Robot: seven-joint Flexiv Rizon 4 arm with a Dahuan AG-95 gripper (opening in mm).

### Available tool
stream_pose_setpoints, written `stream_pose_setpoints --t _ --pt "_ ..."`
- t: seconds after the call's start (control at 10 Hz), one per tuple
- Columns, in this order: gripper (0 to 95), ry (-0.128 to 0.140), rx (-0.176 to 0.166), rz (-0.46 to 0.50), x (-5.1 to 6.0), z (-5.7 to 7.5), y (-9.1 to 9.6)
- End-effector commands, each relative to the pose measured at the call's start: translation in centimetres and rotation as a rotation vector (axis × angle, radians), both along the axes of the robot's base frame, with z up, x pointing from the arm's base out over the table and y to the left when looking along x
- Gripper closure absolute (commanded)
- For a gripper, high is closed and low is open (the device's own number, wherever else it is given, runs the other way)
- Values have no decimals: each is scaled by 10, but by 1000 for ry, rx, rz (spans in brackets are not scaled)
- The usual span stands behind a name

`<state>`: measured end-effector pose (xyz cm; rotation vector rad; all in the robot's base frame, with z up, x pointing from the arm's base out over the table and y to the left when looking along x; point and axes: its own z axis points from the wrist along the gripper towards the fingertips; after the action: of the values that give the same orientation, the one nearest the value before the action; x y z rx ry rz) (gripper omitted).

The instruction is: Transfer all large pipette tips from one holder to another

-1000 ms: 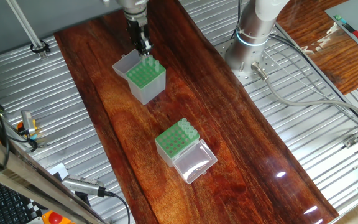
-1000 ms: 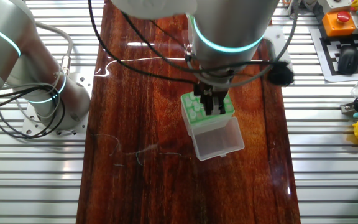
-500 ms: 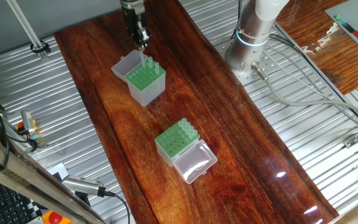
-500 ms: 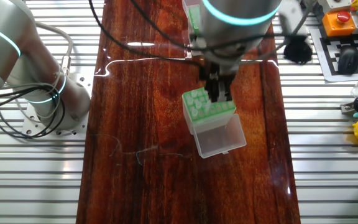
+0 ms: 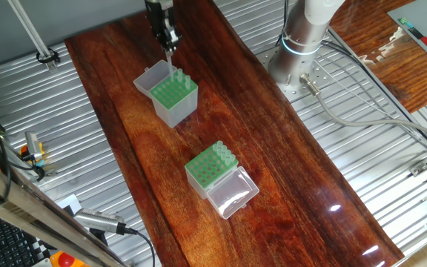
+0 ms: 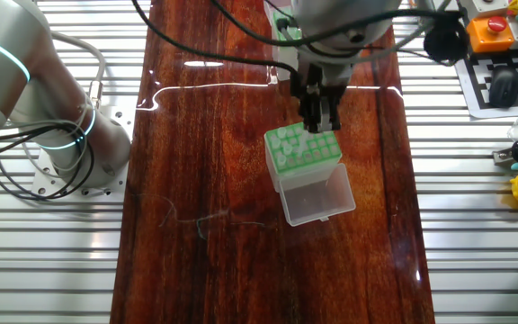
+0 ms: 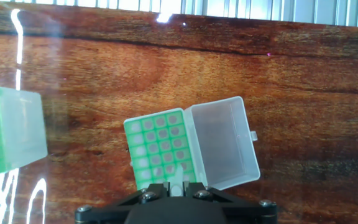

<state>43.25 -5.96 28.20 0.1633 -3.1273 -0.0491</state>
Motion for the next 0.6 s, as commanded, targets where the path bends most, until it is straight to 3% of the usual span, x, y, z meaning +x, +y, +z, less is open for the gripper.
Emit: stream_pose_setpoints --t 0.1,0.4,0.6 --pt "950 1 3 15 1 12 -3" --pt "950 6 5 28 4 22 -2" --pt "950 -1 -1 40 4 21 0"
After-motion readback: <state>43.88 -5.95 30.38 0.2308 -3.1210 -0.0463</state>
